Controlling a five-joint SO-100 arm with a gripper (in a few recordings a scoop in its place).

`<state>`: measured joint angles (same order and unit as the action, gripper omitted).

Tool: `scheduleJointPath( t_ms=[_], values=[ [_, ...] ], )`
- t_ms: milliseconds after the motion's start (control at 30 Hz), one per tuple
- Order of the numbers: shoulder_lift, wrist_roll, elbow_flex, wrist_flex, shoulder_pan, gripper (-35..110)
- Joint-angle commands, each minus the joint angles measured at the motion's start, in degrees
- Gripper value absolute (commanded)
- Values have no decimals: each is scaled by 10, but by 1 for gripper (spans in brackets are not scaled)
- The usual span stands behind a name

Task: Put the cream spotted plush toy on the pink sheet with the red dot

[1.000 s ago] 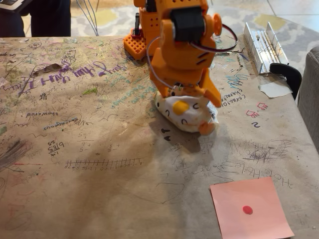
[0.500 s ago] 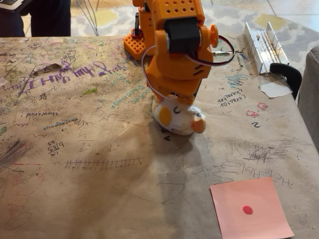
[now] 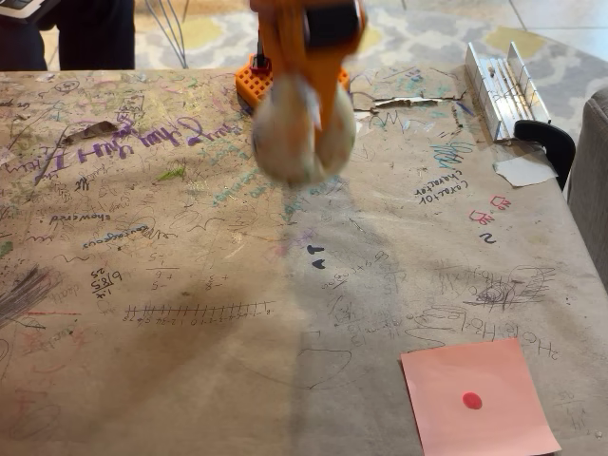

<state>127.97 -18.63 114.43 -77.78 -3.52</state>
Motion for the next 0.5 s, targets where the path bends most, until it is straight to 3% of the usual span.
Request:
scheduleJointPath(
  t_ms=[0,200,467],
  values=[
    [371,27,54,-12,1,0],
    [610,49,83,-54,-31,0],
    [654,113,-10,-59,-67,0]
  ],
)
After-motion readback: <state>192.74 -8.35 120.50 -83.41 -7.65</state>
